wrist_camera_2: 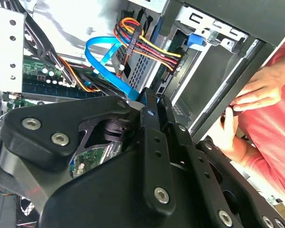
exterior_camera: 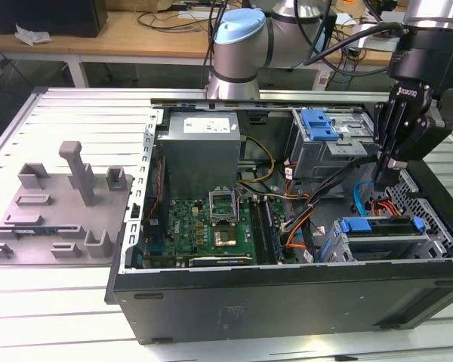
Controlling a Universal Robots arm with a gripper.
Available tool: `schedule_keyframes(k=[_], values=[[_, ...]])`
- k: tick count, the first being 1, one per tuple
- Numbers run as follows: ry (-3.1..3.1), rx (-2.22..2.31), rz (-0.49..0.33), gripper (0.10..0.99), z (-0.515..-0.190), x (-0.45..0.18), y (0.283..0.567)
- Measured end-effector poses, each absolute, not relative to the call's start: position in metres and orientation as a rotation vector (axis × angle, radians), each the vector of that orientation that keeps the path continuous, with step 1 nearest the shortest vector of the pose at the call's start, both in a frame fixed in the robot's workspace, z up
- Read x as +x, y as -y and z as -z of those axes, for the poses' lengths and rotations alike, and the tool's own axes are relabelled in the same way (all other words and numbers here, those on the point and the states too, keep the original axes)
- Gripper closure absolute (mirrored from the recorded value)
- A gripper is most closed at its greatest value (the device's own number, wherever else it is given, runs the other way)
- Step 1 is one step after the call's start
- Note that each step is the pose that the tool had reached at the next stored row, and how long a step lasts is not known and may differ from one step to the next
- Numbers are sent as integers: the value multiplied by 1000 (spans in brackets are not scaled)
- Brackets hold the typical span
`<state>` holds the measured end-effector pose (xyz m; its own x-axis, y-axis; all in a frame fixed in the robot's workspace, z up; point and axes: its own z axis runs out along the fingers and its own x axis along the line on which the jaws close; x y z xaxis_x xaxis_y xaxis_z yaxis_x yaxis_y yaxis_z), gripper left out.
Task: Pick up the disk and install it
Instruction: 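Insert the second disk wire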
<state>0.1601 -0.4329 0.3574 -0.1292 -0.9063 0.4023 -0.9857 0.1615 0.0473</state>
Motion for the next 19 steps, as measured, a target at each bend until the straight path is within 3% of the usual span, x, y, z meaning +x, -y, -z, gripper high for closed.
schedule_keyframes(k=[14,16,19], values=[[2108,1864,-344,878,-357,157,441],[2108,1864,-344,925,-356,157,441],[2108,1864,-343,925,-356,157,441]])
